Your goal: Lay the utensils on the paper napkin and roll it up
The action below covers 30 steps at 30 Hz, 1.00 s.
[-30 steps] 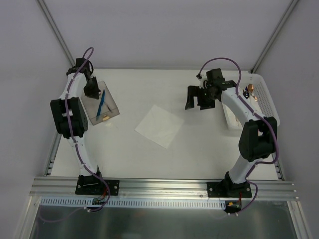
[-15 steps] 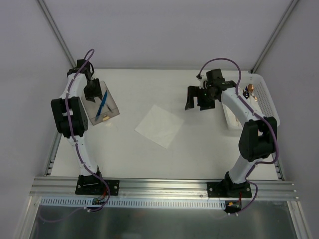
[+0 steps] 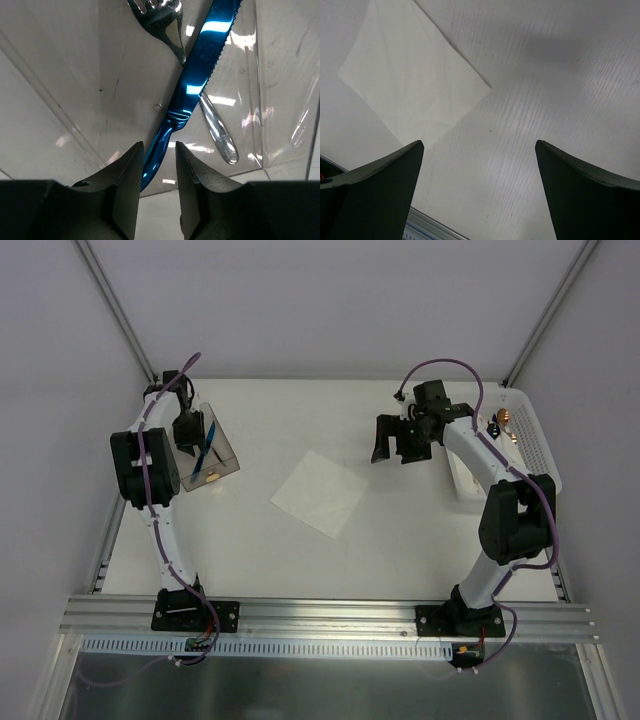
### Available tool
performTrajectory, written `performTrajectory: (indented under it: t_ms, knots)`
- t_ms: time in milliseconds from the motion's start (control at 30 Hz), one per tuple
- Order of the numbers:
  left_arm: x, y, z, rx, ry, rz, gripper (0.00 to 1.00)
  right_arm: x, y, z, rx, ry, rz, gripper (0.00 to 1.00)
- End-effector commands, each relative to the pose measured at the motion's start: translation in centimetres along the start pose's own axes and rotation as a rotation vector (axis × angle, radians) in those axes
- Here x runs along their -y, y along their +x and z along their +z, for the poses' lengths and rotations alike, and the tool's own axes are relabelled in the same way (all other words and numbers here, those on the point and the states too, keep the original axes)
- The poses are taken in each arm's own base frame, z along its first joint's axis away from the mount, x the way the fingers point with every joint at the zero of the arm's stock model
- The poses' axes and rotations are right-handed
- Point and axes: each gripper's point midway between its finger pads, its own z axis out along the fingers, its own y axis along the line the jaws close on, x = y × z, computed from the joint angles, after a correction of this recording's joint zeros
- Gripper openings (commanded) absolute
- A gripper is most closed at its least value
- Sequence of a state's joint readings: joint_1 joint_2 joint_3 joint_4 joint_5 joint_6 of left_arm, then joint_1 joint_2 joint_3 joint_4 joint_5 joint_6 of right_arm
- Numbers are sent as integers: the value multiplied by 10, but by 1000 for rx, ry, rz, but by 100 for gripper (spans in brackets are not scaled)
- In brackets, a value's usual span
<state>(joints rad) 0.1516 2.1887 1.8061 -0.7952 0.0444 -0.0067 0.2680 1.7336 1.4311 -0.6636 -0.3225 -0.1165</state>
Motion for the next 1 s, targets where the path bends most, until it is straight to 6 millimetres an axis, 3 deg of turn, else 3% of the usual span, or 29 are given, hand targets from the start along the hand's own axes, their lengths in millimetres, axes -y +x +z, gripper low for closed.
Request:
performTrajectory:
  t_ms: [0,233,367,533,600,700,867,967]
  knots:
    - [-4,0,4,-18,-9,39,32,0,-5,-7,18,1,2,99]
    - [-3,9,23,-66,-8,36,33,1,-6,-4,14,1,5,99]
    - [-6,14,29,-84,-21,37,23,2,-7,-3,13,3,7,99]
    - [-4,12,27,-77,-15,28,0,2,-8,-1,11,-1,12,99]
    - [-1,11,23,-71,-5,25,0,2,-8,0,8,-2,14,99]
    - [5,3,7,-29,21,14,0,3,-10,3,10,-1,15,99]
    - [10,-19,-45,99,20,-39,0,1,-16,9,32,-10,12,97]
    - [9,-30,-76,177,6,-59,0,-1,-22,14,63,-14,12,90]
